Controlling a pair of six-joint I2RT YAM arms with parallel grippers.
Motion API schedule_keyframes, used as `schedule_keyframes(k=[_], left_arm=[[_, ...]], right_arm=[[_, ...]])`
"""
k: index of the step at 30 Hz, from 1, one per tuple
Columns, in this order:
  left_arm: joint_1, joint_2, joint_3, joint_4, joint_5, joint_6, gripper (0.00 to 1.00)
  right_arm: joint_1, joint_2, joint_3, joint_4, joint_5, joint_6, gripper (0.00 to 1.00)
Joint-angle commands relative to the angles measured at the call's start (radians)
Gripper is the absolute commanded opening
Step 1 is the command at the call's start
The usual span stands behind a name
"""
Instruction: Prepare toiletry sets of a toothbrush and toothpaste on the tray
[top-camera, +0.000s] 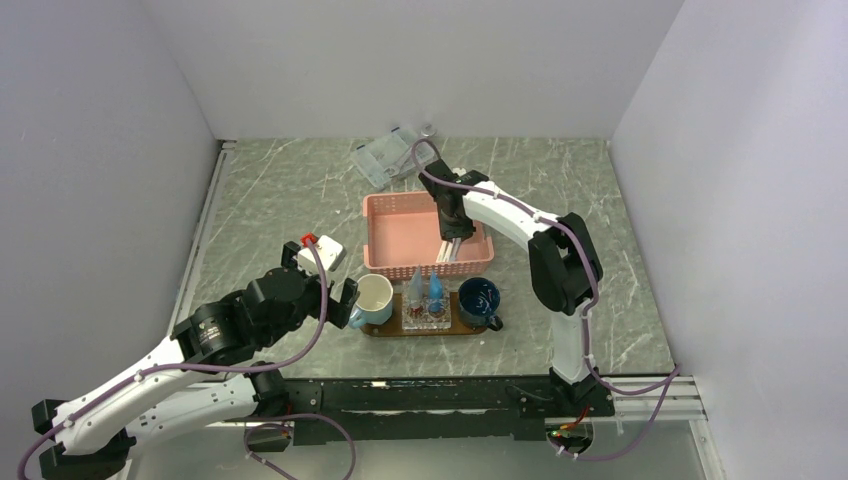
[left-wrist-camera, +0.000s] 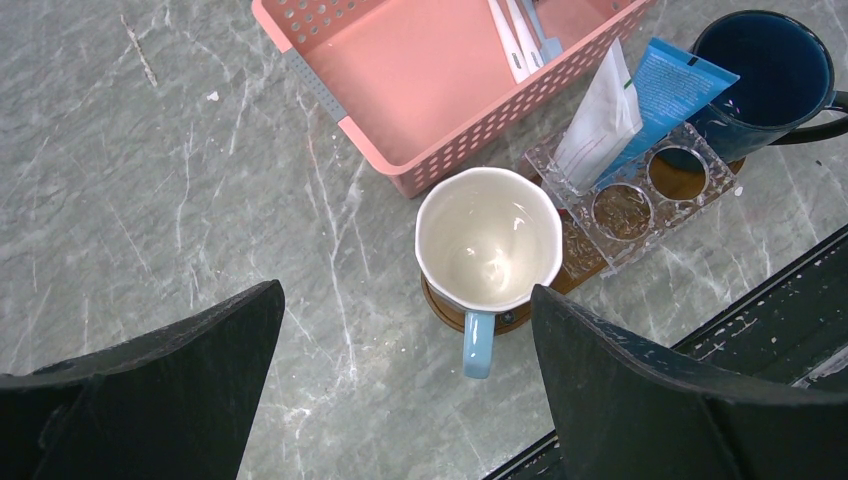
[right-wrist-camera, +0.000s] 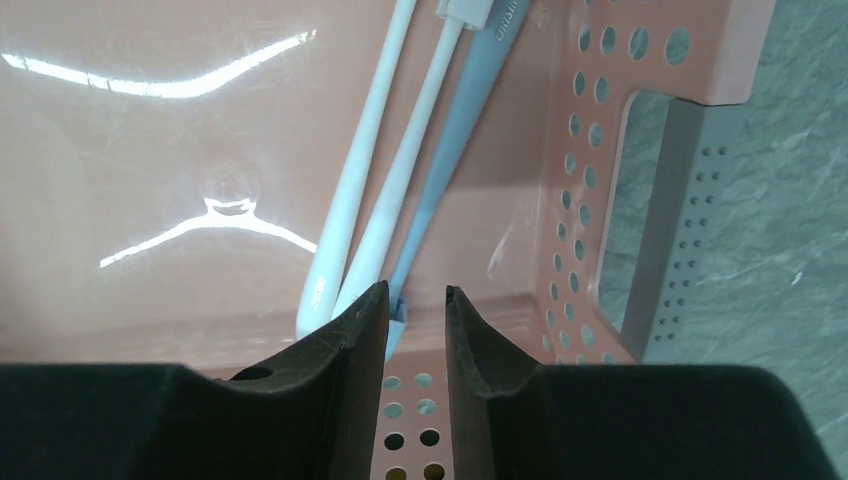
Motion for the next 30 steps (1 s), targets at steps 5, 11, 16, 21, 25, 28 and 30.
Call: schedule_keyframes(k=[5,11,16,21,25,28,30], left_arm=[[0.004,0.009,-0.005,0.029,-0.023,0.015,0.99],[0.004,0.018,-0.004,0.029,-0.025,0.016,0.99],[0.004,0.021,-0.004,0.030,-0.024,0.016,1.00],[0.004,0.027,-0.004,0.029,-0.026,0.016,1.00],[0.004,0.027,-0.004,0.030,-0.026,0.015,0.99],[0.004,0.029,-0.004,0.029,-0.026,0.015,0.99],[0.004,0.030,-0.004,0.028,-0.026,0.015,0.99]], right_arm=[[-0.022,0.044,-0.001,0.048,-0.018,0.095,0.30],[-0.043,0.061,-0.024,0.077,-0.040,0.110,0.31],[-0.055,0.068,-0.041,0.103,-0.060,0.113,0.31],[-0.064,0.085,-0.044,0.117,-0.082,0.112,0.31],[-0.067,0.098,-0.041,0.123,-0.093,0.112,0.30],[-0.072,0.104,-0.050,0.126,-0.095,0.112,0.29],[-0.073,0.103,-0.061,0.133,-0.097,0.112,0.26]])
